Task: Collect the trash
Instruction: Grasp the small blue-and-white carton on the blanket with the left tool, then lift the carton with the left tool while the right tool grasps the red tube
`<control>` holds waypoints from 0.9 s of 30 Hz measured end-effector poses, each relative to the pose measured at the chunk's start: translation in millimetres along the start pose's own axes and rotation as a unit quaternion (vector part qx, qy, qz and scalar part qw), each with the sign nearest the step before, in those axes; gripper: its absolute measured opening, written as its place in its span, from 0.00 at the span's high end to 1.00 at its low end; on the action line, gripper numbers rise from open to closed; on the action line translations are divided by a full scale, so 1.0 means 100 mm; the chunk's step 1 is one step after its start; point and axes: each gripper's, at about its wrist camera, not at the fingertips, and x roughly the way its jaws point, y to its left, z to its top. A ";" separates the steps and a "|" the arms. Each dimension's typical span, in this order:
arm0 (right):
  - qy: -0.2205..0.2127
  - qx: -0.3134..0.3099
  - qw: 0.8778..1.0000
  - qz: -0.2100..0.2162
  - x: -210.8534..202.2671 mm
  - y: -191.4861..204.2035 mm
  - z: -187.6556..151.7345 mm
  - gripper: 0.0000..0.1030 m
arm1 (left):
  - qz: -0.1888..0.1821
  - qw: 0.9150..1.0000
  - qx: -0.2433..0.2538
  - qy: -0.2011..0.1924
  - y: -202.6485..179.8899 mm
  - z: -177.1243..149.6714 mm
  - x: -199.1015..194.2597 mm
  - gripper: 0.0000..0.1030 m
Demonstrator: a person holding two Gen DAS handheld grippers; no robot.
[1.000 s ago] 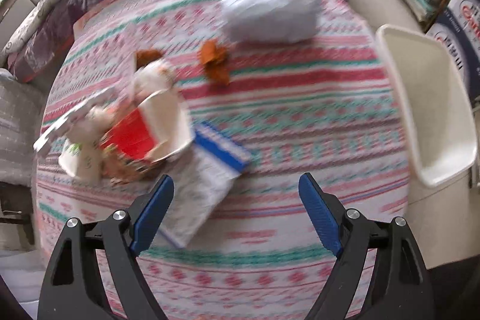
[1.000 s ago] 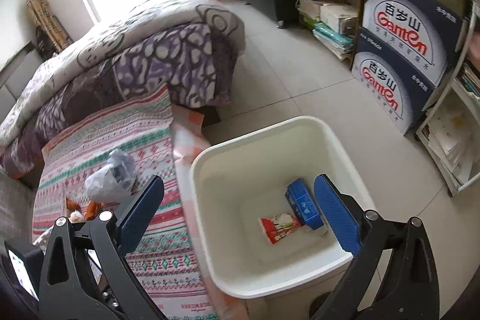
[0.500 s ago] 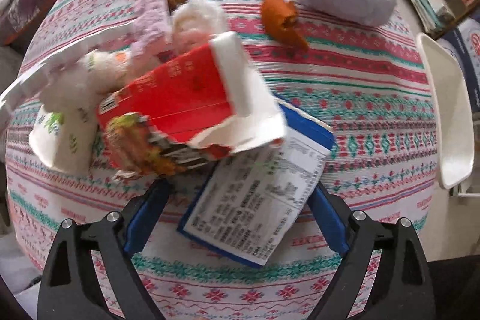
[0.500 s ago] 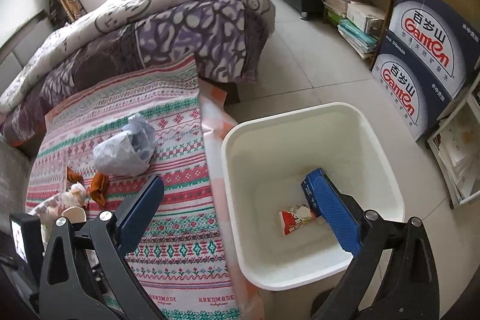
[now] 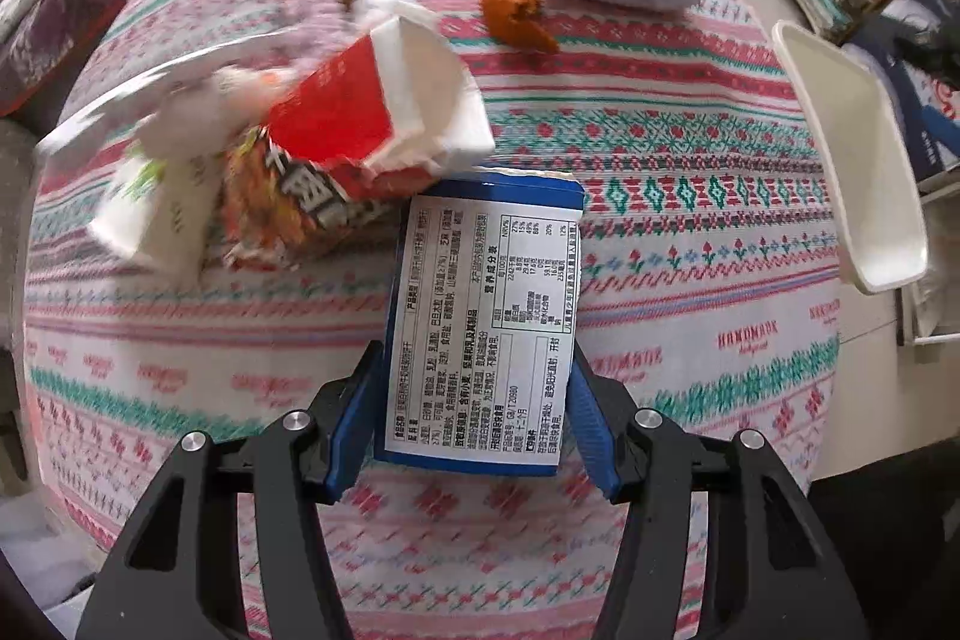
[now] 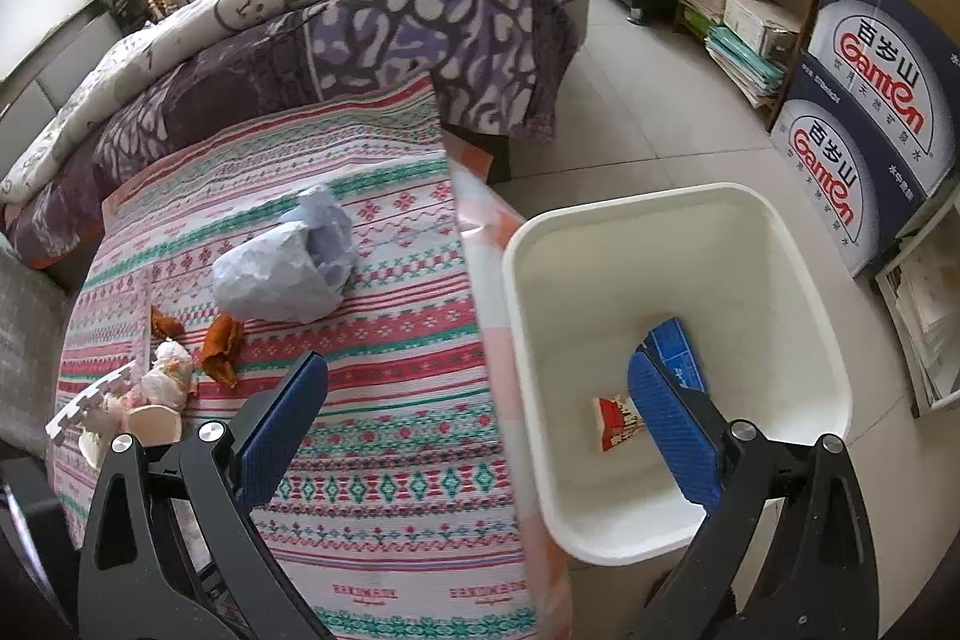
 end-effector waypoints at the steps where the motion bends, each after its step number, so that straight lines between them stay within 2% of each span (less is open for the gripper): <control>1: 0.001 -0.002 1.000 0.002 0.01 0.04 -0.01 0.07 | -0.003 1.000 -0.006 -0.011 0.08 -0.05 -0.09 0.45; 6: 0.010 -0.033 0.999 0.018 0.07 0.37 -0.11 0.07 | -0.030 0.997 -0.040 -0.056 0.37 -0.20 -0.48 0.45; 9: 0.011 -0.066 0.997 0.032 0.08 0.62 -0.22 0.07 | -0.044 0.992 -0.078 -0.094 0.59 -0.14 -0.79 0.45; 14: 0.010 -0.134 0.989 0.064 0.09 1.09 -0.43 0.07 | -0.055 0.974 -0.154 -0.156 1.01 -0.20 -1.12 0.45; 19: 0.022 -0.163 0.980 0.110 0.13 1.44 -0.60 0.07 | -0.053 0.958 -0.202 -0.197 1.38 -0.25 -1.34 0.45; 24: 0.036 -0.164 0.970 0.178 0.14 1.70 -0.72 0.07 | -0.058 0.946 -0.240 -0.212 1.61 -0.37 -1.44 0.45; 27: 0.047 -0.176 0.965 0.189 0.18 1.82 -0.80 0.07 | -0.064 0.939 -0.259 -0.216 1.73 -0.43 -1.45 0.45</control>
